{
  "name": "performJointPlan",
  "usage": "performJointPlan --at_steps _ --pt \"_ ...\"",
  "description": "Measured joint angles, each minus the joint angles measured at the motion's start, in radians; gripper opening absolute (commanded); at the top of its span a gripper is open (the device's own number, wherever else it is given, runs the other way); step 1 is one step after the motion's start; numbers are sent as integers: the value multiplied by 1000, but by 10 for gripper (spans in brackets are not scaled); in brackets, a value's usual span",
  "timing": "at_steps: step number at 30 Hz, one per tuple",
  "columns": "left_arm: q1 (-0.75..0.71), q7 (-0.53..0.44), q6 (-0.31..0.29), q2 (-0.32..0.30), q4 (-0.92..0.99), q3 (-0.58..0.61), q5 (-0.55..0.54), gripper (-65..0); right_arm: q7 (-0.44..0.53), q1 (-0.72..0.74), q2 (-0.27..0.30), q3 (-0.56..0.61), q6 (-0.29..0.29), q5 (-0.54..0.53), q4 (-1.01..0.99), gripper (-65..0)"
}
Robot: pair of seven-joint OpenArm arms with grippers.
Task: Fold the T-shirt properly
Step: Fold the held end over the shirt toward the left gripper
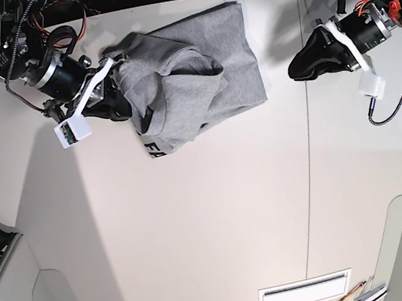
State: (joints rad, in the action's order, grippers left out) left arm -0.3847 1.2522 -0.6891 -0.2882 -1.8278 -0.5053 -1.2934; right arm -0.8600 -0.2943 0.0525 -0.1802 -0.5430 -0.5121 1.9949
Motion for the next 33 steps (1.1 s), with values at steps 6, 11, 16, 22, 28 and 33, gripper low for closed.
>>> performJointPlan --at_steps 6,11,16,22,28,33 --pt "0 0 0 0 0 0 -1 -557 30 4 0 110 0 0 -79 -650" --pt "0 0 0 0 0 0 -1 -557 65 46 -25 193 1 10 -143 -650" --pt "0 0 0 0 0 0 -2 -557 74 139 -117 267 -2 21 -253 -650" --pt "0 1 0 0 0 0 -2 -557 82 275 -198 358 -3 19 -340 -650" --pt "0 1 0 0 0 0 -2 -557 16 321 -196 395 -3 19 -336 -650" --pt "0 37 0 0 0 0 -39 -557 -46 313 -193 333 -4 26 -294 -650"
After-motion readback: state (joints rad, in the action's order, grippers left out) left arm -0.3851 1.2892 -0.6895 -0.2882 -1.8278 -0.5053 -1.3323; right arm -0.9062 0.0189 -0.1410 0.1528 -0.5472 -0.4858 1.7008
